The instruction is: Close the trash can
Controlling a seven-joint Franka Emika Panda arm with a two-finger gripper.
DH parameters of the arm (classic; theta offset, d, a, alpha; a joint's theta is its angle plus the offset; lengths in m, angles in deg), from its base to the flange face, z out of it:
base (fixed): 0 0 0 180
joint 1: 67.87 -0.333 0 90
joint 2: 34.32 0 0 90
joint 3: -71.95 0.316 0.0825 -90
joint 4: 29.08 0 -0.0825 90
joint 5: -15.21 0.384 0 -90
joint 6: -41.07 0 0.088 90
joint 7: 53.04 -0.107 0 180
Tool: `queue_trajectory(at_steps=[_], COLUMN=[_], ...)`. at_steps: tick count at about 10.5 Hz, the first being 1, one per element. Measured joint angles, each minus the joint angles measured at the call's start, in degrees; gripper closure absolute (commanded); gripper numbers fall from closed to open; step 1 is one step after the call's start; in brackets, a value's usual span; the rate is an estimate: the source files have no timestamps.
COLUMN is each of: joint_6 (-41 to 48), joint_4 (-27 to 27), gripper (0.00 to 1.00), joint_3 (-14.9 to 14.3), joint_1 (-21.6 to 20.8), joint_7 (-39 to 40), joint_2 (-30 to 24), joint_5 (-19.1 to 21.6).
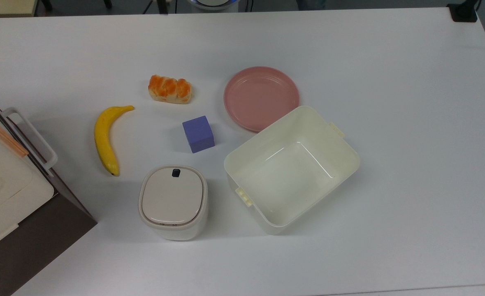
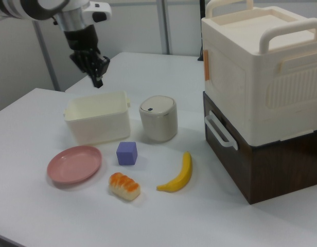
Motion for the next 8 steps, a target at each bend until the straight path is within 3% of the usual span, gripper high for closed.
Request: queue_trajectory(at_steps=[4,8], joint_6=[7.24,5.48], joint_4=[0.25,2.06], gripper=[0.00,0.00], joint_3=[-0.02,-0.21], joint_1=[0.03,1.93], joint_7=[0.63,5.36], joint_2=[-3.49,-3.86], joint_5=[0.00,0.01])
